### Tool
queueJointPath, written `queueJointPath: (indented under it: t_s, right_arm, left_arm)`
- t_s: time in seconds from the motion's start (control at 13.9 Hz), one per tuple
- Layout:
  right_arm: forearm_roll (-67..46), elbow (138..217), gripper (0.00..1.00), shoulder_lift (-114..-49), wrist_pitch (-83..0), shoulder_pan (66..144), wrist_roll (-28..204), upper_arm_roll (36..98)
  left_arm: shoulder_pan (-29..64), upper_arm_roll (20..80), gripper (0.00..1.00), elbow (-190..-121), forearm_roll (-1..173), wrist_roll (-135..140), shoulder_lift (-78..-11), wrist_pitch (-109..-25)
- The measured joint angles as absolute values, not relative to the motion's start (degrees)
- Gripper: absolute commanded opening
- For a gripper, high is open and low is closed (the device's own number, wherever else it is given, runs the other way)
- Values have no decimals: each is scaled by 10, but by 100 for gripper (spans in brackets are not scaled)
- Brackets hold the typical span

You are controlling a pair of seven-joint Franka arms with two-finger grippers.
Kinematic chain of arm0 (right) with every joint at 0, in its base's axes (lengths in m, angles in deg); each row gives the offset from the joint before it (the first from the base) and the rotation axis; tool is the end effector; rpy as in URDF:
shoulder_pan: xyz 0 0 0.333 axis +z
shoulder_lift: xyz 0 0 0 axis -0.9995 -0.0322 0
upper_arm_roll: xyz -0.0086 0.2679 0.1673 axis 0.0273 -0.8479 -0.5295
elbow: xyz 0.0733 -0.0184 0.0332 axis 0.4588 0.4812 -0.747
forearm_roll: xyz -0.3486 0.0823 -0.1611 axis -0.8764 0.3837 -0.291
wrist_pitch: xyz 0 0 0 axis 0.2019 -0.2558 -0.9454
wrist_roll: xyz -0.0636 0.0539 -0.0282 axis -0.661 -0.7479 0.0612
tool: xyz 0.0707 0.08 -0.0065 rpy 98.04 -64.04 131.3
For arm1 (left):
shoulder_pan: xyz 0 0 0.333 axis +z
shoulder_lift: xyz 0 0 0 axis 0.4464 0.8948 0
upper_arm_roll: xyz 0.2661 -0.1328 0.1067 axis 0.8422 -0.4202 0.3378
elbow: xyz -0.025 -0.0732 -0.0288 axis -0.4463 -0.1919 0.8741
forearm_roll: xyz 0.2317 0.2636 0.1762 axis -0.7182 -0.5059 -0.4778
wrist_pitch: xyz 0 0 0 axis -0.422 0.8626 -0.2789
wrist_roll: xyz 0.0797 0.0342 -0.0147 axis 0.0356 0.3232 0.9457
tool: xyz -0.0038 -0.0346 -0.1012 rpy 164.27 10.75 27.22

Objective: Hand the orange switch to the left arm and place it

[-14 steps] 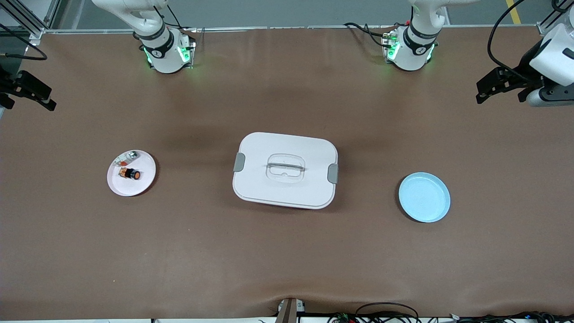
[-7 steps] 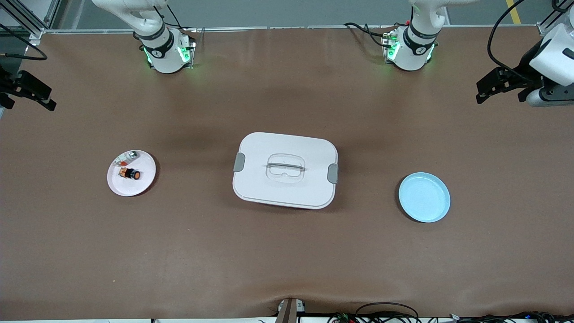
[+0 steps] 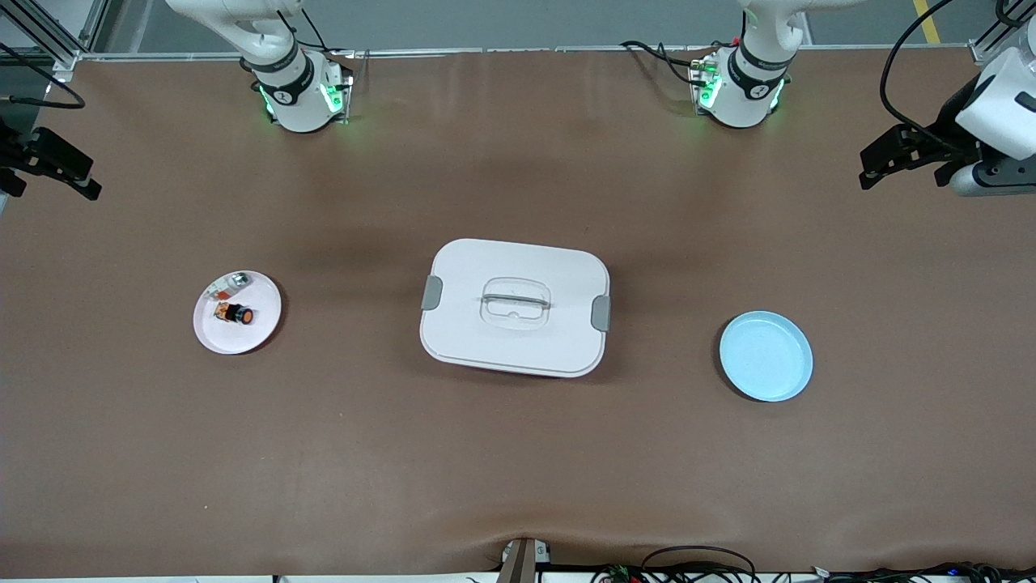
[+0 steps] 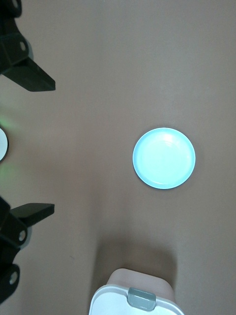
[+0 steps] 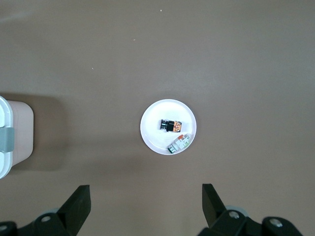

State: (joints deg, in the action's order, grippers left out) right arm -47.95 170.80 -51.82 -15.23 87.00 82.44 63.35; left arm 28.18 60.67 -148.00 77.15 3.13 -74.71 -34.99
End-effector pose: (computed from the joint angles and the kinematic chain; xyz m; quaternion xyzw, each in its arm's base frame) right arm 0.5185 -0.0272 0.6647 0.9991 -0.0292 0.0301 0.0030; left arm 0.5185 -0.0565 0.6453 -0.9997 -0.0117 0.0173 0.0079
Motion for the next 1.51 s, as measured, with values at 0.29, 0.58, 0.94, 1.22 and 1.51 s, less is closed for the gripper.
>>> queueJointPath:
  t_s: [0.29,0.58,0.94,1.22,1.51]
  right_arm:
    - [-480,1708,100,-518,-152,869,824,634]
    - [-480,1708,100,-519,-151,867,824,635]
    - [-480,1711,100,-548,-150,866,824,635]
    - [-480,1746,100,-583,-200,866,825,635]
    - [-480,1834,100,-592,-308,866,825,635]
  left_arm:
    - [282,607,100,-1480,771,31,-747,-345]
    - [282,607,100,-1480,771,31,-747,-338]
    - [282,607,100,-1480,771,31,-747,-331]
    - [282,607,100,-1480,771,31,-741,-331]
    - [282,607,100,-1479,771,31,-736,-331]
